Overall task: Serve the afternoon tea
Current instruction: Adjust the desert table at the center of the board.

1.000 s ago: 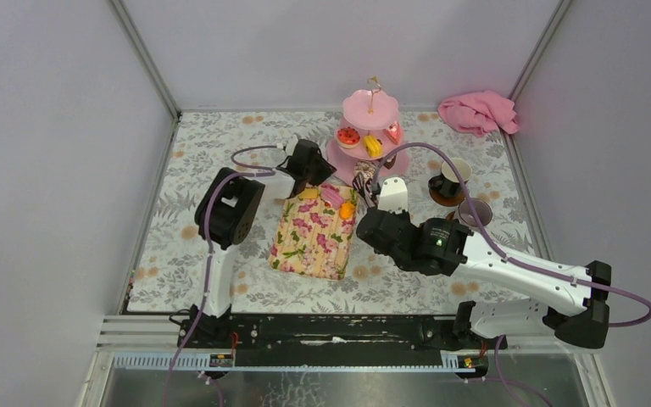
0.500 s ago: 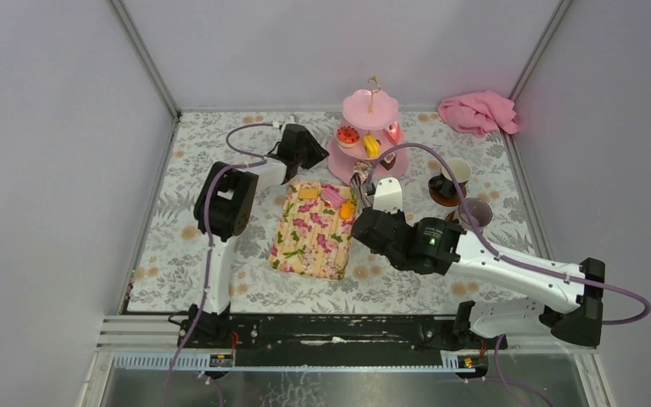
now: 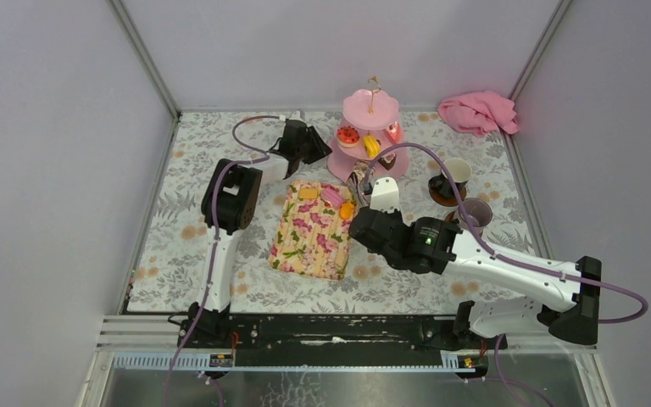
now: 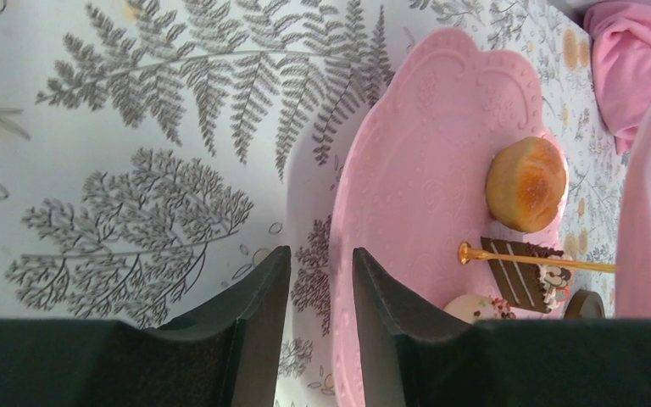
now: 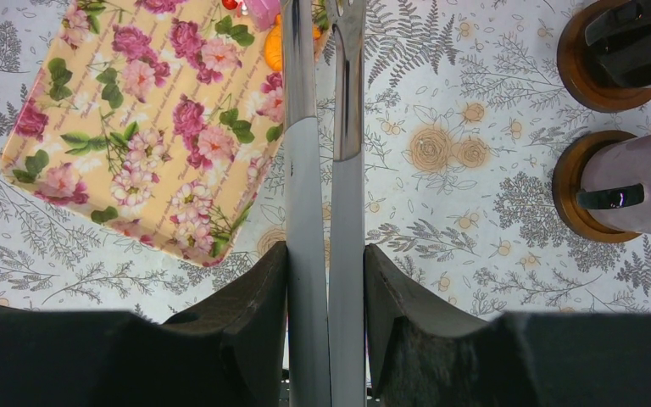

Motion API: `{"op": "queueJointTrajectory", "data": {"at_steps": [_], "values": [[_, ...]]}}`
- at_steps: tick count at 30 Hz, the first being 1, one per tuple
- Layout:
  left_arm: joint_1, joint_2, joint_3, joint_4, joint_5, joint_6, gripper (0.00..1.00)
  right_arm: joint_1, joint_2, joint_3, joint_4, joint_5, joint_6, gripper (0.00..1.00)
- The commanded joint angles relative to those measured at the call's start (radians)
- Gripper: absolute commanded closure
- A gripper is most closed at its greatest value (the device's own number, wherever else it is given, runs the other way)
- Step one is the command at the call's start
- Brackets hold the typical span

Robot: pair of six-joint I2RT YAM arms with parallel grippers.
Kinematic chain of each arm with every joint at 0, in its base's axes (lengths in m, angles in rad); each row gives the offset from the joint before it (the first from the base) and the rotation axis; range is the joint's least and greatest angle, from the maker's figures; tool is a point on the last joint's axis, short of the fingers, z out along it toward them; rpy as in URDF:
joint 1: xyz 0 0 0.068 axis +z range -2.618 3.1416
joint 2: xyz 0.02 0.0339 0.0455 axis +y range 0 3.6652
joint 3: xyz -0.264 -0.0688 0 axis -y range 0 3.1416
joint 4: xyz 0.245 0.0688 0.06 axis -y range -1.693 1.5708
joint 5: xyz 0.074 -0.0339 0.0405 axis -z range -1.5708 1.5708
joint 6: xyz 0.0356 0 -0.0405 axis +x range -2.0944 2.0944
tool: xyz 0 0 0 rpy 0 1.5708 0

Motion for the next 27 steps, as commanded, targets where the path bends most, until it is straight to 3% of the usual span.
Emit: {"op": "queueJointTrajectory", "data": {"at_steps": [1, 12, 23, 27], "values": [[0.009, 0.034, 0.06, 0.028, 0.027, 0.039, 0.59, 0.009, 0.003, 0.01, 0.039, 0.034, 0.0, 0.67], [0.011, 0.061, 0.08, 0.036, 0.022, 0.039, 0.6, 0.009, 0.019, 0.01, 0.04, 0.029, -0.003, 0.67], [-0.006, 0.028, -0.006, 0.069, 0.018, 0.04, 0.77, 0.009, 0.008, 0.004, 0.039, 0.029, 0.004, 0.68], [-0.017, 0.015, -0.014, 0.062, 0.016, 0.041, 0.78, 0.01, 0.0, 0.0, 0.036, 0.027, 0.009, 0.68]]}}
